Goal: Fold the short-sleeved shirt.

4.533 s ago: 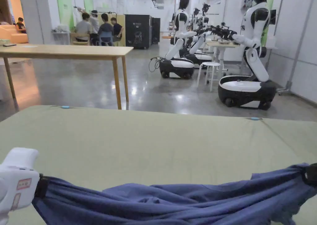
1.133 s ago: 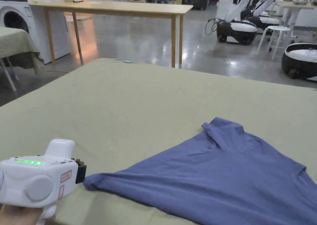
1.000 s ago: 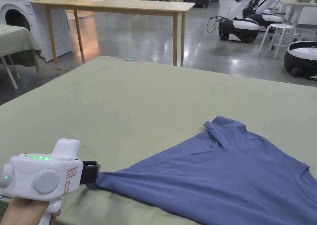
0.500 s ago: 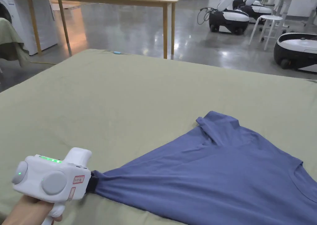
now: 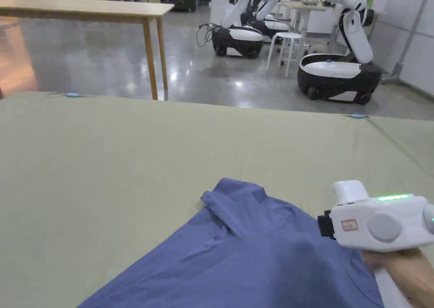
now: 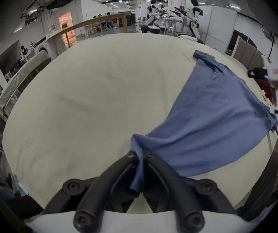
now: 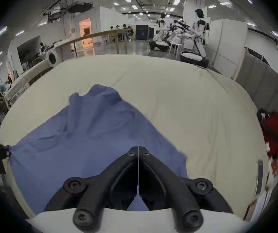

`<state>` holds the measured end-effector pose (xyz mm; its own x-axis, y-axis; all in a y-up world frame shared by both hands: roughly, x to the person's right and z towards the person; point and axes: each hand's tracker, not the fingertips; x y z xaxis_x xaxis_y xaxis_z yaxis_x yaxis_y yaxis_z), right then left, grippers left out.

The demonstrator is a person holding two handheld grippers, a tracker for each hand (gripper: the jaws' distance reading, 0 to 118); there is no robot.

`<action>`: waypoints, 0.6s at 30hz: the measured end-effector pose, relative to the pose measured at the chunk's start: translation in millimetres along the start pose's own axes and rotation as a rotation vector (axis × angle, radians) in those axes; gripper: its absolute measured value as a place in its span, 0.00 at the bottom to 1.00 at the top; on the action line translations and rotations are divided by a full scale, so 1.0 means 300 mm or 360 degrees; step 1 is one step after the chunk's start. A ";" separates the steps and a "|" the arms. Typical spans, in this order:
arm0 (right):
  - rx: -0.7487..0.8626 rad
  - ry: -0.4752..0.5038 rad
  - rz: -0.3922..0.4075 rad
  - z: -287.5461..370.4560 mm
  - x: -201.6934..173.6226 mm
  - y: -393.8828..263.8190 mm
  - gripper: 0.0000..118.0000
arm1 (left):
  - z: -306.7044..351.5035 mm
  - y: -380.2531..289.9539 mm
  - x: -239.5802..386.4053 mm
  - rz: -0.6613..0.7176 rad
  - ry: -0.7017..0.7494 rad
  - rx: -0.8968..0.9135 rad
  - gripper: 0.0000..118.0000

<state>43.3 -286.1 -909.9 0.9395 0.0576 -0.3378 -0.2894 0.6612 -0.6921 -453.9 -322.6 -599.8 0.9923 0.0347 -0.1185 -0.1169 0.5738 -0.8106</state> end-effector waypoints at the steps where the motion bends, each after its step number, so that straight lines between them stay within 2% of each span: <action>1: -0.0035 0.0001 0.0004 -0.056 0.009 0.045 0.02 | -0.001 0.001 -0.009 0.0027 -0.0017 0.0004 0.01; 2: -0.0091 0.0011 0.0046 -0.100 0.016 0.077 0.11 | -0.009 -0.001 -0.023 0.0040 -0.0031 -0.0001 0.01; 4: -0.0178 -0.0002 0.0119 -0.170 -0.002 0.123 0.80 | -0.013 -0.001 -0.039 0.0077 -0.0054 -0.0002 0.01; 5: -0.0230 0.0003 0.0154 -0.212 -0.002 0.135 1.00 | -0.017 0.000 -0.042 0.0083 -0.0061 -0.0003 0.01; 6: -0.0184 0.0016 0.0183 -0.230 -0.006 0.160 0.98 | -0.019 -0.003 -0.036 0.0084 -0.0062 -0.0005 0.01; 7: -0.0215 0.0020 0.0192 -0.231 -0.025 0.147 0.97 | -0.021 -0.003 -0.033 0.0082 -0.0059 -0.0005 0.01; 10: -0.0372 -0.0093 0.0307 -0.283 -0.060 0.120 0.94 | -0.030 0.001 -0.015 0.0070 -0.0046 -0.0013 0.01; 11: -0.0374 -0.0068 0.0317 -0.315 -0.044 0.107 0.92 | -0.032 0.002 -0.011 0.0063 -0.0040 -0.0014 0.01; 12: -0.0328 -0.0026 0.0264 -0.289 -0.040 0.107 0.77 | -0.035 0.004 -0.010 0.0059 -0.0037 -0.0019 0.01; 13: -0.0342 0.0074 0.0174 -0.265 -0.042 0.114 0.48 | -0.034 0.005 -0.010 0.0053 -0.0030 -0.0018 0.01; 14: -0.0304 0.0158 0.0131 -0.220 -0.044 0.118 0.04 | -0.029 0.006 -0.002 0.0051 -0.0027 -0.0019 0.01; 16: -0.0166 0.0001 0.0258 -0.135 -0.062 0.116 0.01 | -0.027 0.010 0.004 0.0041 -0.0023 -0.0022 0.01; 18: -0.0149 0.0120 0.0220 -0.024 -0.051 0.132 0.01 | -0.021 0.013 -0.004 0.0060 -0.0018 -0.0019 0.01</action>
<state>16.2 -266.1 -936.6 0.8742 0.0848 -0.4781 -0.4340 0.5781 -0.6910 -455.7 -325.5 -606.4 0.9876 0.0657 -0.1426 -0.1547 0.5621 -0.8124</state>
